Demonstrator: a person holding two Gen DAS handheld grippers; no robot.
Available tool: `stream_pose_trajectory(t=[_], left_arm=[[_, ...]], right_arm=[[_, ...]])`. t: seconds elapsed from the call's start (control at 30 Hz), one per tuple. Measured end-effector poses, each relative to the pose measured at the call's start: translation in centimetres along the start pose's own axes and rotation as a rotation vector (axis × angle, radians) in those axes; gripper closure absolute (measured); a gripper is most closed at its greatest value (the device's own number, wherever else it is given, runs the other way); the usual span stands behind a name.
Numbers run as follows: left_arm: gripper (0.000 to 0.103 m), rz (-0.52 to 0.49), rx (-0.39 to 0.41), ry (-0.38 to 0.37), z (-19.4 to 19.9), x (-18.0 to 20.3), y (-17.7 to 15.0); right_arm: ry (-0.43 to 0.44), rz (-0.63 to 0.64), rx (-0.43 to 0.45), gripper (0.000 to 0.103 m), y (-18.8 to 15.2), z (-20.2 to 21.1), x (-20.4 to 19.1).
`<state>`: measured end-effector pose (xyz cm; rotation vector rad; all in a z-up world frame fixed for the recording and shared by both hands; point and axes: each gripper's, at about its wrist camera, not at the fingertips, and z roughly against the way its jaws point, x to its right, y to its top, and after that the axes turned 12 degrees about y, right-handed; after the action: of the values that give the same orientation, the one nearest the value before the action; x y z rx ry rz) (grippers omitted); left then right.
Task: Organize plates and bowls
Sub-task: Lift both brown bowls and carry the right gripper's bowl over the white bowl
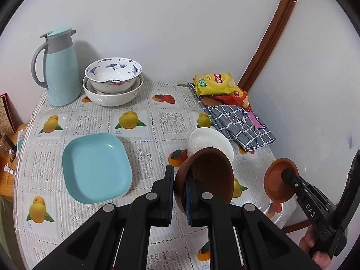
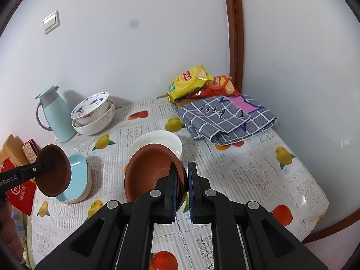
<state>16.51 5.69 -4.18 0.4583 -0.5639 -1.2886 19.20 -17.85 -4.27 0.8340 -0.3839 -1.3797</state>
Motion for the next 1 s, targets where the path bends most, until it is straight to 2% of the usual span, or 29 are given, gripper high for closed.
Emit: stream_pose_trajectory(t=[0.47, 0.77, 1.0], left_arm=[[0.094, 0.013, -0.006, 0.021, -1.1, -1.9, 1.7], [0.094, 0.031, -0.015, 0.042, -2.9, -3.4, 3.3], [0.094, 0.042, -0.054, 0.052, -5.3, -4.2, 3.4]], right_arm=[[0.002, 0.035, -0.004, 0.094, 1.6, -2.4, -1.6], [0.018, 0.053, -0.037, 0.094, 2.8, -6.2, -2.7], [0.023, 0.071, -0.084, 0.094, 2.8, -10.0, -3.7]])
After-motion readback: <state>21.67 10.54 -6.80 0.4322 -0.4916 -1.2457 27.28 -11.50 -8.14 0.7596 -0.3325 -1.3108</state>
